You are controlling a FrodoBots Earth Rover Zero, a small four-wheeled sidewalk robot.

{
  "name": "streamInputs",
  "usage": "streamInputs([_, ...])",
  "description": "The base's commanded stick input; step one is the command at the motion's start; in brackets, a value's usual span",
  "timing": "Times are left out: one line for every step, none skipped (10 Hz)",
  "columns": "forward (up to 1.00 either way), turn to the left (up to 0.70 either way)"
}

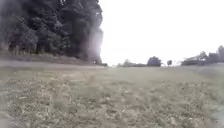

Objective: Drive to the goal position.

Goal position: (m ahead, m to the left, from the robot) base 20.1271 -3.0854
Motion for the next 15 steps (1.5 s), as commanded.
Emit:
streamInputs([0.7, -0.08])
streamInputs([0.7, -0.12])
streamInputs([0.7, -0.16])
streamInputs([0.7, -0.35])
streamInputs([0.7, -0.35])
streamInputs([0.7, -0.35])
streamInputs([0.7, -0.34])
streamInputs([0.7, -0.04])
streamInputs([0.7, -0.02])
streamInputs([0.7, 0.0])
streamInputs([0.7, -0.01])
streamInputs([0.7, -0.03])
streamInputs([0.7, -0.1])
streamInputs([0.7, -0.12])
streamInputs([0.7, -0.14])
